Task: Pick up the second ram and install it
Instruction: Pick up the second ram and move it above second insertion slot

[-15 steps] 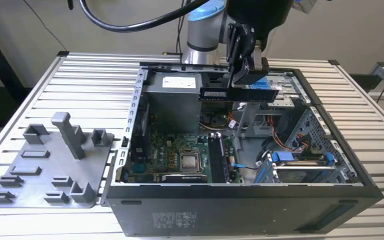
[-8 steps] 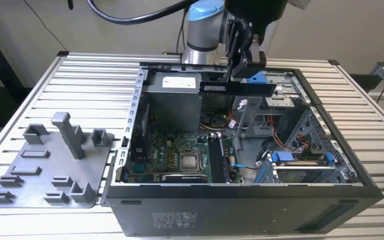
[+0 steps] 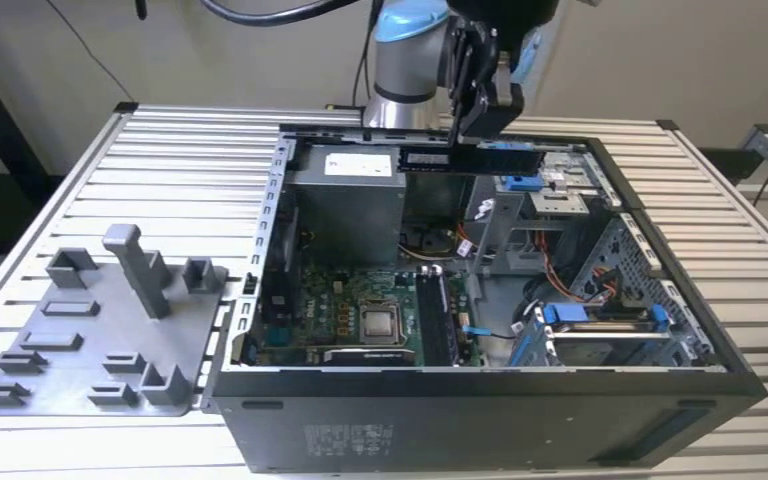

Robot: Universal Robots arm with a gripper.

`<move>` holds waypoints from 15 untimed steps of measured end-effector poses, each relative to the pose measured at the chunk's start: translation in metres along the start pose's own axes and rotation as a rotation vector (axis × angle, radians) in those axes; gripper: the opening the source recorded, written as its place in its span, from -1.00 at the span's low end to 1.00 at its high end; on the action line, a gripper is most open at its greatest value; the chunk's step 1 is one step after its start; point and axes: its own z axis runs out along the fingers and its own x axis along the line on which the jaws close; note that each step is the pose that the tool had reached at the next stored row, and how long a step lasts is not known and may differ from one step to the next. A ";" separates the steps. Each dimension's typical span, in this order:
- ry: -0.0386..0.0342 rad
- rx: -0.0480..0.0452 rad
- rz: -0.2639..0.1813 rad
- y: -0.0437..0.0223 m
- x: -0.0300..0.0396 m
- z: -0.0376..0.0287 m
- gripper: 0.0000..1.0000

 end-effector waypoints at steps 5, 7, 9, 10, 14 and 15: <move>0.0003 0.0000 0.000 -0.0012 -0.0162 0.0003 -0.72; 0.0004 0.0000 0.000 -0.0016 -0.0221 0.0003 -0.72; 0.0004 0.0000 0.000 -0.0020 -0.0277 0.0005 -0.72; 0.0004 0.0000 0.000 -0.0022 -0.0305 0.0006 -0.72; 0.0005 0.0000 0.000 -0.0027 -0.0384 0.0007 -0.72; 0.0005 0.0000 0.000 -0.0029 -0.0390 0.0007 -0.72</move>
